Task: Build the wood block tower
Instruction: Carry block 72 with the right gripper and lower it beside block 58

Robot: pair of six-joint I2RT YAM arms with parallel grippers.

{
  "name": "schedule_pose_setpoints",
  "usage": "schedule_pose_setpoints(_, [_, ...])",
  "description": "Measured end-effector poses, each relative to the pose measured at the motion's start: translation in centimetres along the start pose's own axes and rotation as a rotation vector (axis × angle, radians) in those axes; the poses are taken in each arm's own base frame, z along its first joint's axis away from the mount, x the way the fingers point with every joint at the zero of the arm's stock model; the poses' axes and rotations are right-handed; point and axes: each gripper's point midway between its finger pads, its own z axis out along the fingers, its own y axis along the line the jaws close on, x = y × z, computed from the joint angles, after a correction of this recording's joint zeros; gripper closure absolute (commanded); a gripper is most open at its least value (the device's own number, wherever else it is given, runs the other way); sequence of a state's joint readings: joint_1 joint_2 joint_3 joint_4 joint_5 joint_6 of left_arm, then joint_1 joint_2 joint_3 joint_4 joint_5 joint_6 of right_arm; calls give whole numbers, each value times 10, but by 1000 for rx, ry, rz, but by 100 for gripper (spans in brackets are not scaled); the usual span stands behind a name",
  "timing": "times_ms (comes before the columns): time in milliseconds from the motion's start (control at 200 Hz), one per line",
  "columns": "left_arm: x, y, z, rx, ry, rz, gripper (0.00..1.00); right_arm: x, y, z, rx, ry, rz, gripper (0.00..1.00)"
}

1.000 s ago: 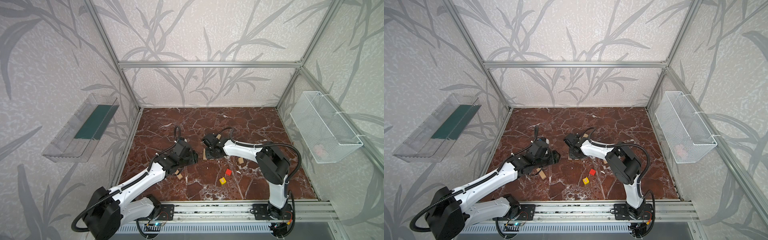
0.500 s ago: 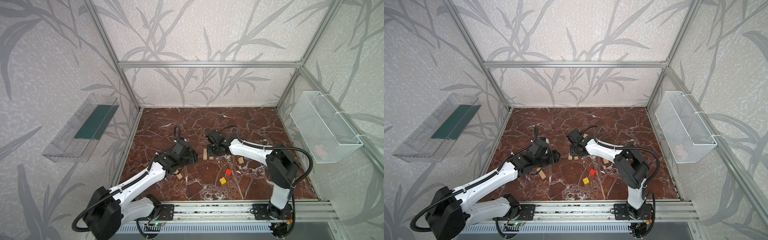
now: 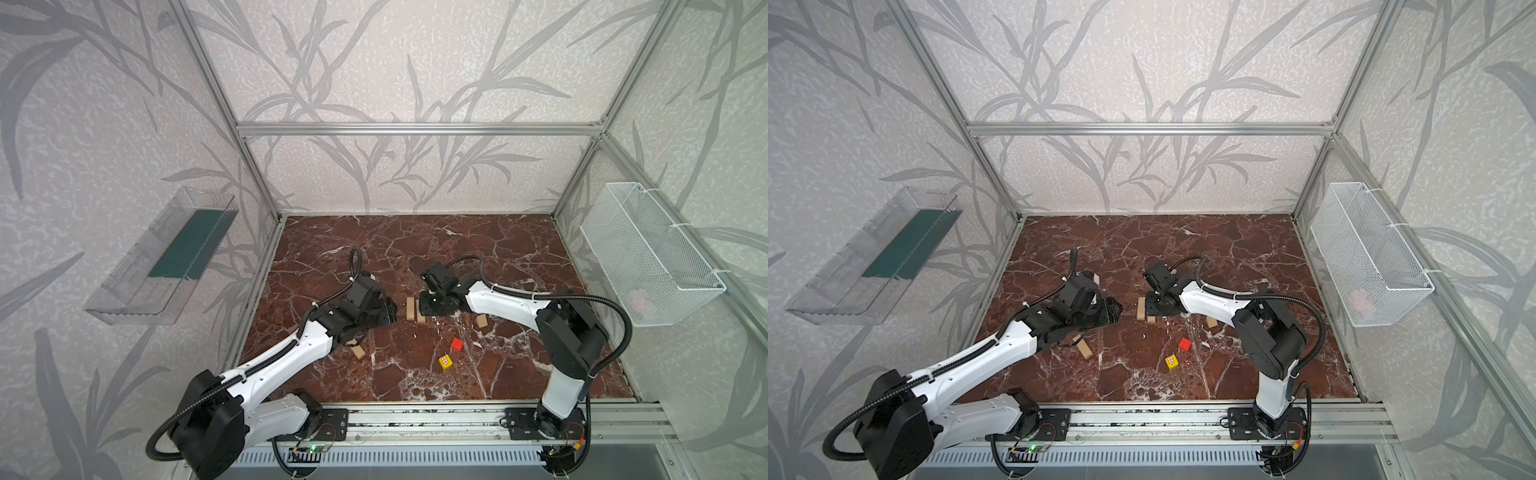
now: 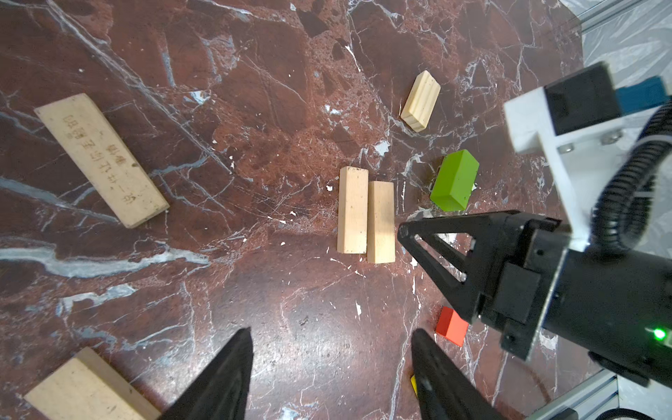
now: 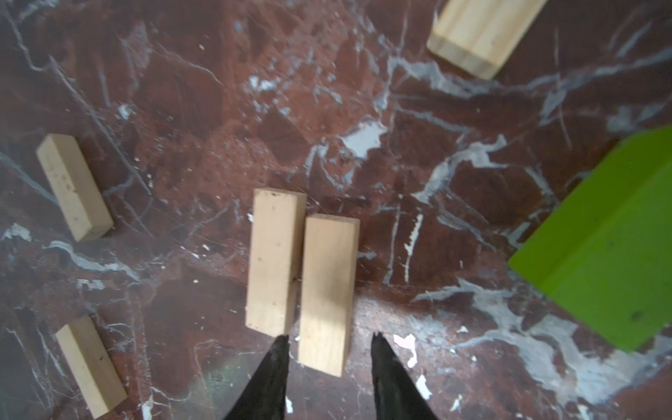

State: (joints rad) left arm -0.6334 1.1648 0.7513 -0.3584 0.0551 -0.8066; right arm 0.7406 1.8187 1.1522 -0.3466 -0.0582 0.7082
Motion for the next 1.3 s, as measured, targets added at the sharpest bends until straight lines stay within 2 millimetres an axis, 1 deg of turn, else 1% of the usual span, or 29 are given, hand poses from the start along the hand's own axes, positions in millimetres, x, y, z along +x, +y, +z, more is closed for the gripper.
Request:
schedule_pose_setpoints(200, [5,0,5,-1,26,1,34,18,-10,13,-53,33,23,68])
schedule_pose_setpoints(305, [6,0,5,1,31,1,35,25,-8,10,-99,28,29,71])
schedule_pose_setpoints(380, [5,-1,5,5,29,1,35,29,-8,9,-122,30,41,76])
schedule_pose_setpoints(535, [4,-2,5,13,24,0,35,34,-6,8,-154,29,54,77])
schedule_pose_setpoints(850, [3,-3,5,14,23,0,35,35,-1,8,-171,24,47,86])
schedule_pose_setpoints(1010, [3,-3,5,14,22,0,35,35,2,9,-186,24,45,88])
schedule_pose_setpoints(1300, [3,-3,5,13,22,-1,36,33,5,11,-195,18,40,88])
